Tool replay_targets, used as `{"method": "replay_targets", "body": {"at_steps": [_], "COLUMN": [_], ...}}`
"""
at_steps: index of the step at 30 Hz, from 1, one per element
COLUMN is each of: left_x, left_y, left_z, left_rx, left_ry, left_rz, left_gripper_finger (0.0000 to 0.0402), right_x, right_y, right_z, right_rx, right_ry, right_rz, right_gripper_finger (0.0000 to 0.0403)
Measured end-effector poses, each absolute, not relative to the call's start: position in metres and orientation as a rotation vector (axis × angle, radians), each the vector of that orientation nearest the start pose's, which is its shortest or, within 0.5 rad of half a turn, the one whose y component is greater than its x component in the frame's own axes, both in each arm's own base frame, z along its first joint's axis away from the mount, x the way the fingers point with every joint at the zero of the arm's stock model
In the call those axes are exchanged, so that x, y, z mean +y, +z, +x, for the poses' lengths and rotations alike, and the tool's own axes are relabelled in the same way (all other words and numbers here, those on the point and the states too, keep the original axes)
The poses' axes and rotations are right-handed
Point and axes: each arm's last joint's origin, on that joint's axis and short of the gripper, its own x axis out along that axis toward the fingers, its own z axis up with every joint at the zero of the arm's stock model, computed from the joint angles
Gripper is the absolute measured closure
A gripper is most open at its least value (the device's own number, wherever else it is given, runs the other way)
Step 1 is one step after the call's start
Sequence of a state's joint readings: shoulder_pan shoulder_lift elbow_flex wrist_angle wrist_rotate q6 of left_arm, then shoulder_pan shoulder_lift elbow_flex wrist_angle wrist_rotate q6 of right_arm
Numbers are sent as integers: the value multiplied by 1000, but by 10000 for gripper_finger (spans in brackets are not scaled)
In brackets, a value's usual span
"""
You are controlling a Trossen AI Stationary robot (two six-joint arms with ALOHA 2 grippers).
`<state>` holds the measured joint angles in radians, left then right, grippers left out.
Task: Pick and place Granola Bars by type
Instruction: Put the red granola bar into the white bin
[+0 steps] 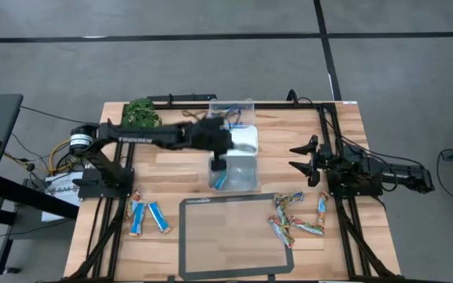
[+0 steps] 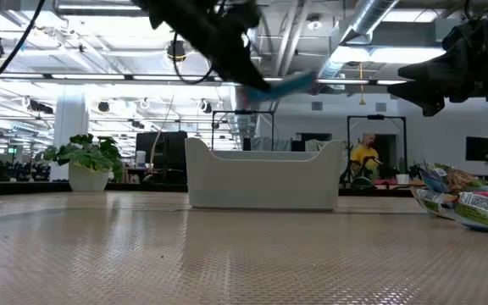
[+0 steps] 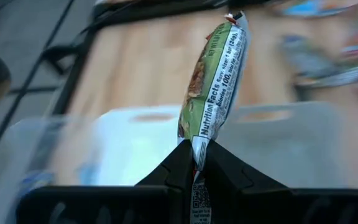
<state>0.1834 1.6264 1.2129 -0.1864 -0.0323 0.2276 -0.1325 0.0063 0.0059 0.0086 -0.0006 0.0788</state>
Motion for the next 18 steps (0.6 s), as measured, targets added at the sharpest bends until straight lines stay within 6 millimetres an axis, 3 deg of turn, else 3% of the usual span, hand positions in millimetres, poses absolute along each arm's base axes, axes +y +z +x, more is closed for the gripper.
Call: {"method": "replay_targets", "body": {"at_steps": [4, 7, 18], "left_x": [103, 120, 136], "left_y": [267, 265, 249], "left_z": [346, 340, 342], "left_rx": [665, 683, 696], "left_ry": [263, 309, 236], "left_rz": [143, 96, -35], "left_gripper_finger": [372, 372, 348], "right_x": [-13, -13, -13], "right_y": [166, 166, 166], "right_z": [97, 97, 97], "right_rx": [-13, -13, -13], "right_ry": [-131, -131, -131], "right_rz": [78, 78, 78], "right_gripper_finger": [163, 163, 163]}}
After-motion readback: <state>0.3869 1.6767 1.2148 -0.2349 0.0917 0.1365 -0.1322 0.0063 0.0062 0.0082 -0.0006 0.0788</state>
